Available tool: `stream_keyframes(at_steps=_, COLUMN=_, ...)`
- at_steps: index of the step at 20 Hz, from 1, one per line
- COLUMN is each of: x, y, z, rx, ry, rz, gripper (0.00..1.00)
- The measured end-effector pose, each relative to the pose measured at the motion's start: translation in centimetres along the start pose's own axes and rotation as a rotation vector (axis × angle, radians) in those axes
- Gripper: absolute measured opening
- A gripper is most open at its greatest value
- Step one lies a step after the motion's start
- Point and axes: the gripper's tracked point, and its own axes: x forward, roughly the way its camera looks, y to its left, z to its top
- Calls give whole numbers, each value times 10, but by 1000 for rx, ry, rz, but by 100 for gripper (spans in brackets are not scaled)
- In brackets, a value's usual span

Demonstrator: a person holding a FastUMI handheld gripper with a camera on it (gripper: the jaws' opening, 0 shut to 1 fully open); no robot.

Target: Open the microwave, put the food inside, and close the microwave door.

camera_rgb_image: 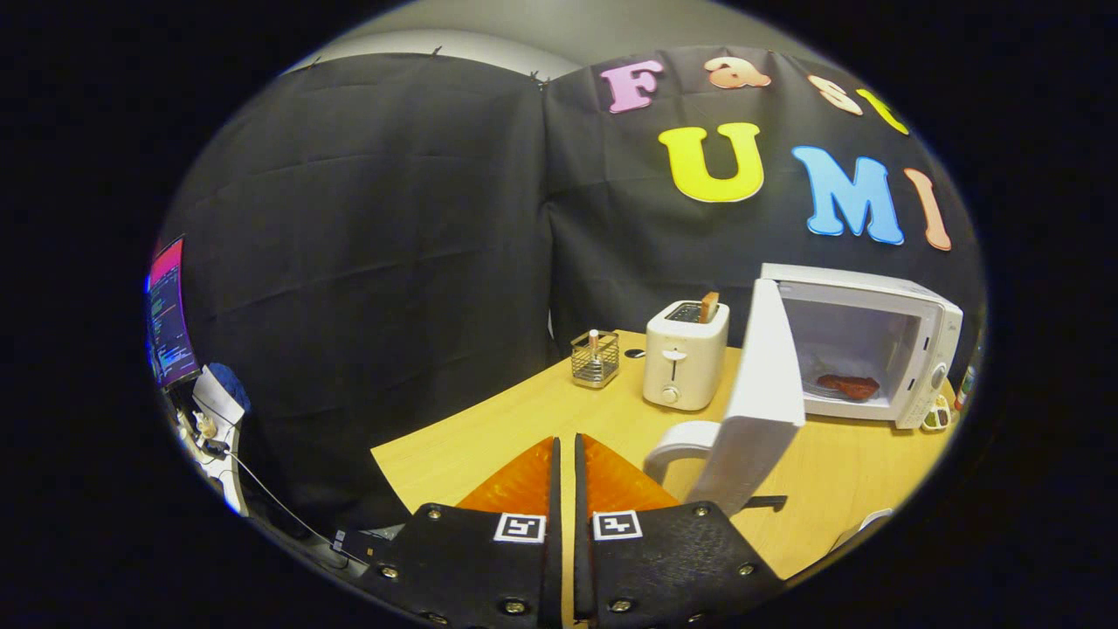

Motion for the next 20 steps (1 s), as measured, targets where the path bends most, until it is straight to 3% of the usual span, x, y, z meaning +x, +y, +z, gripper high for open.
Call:
stream_keyframes(at_steps=3, x=-12, y=-20, z=-1, rx=37, ry=3, rz=-10, gripper=6)
stream_keyframes(at_steps=4, x=-12, y=-22, z=-2, rx=37, ry=3, rz=-8, gripper=1)
stream_keyframes(at_steps=11, x=-31, y=-48, z=-9, rx=24, ry=16, rz=-38, gripper=1)
stream_keyframes(at_steps=20, x=-57, y=-115, z=-10, rx=52, ry=35, rz=-142, gripper=1)
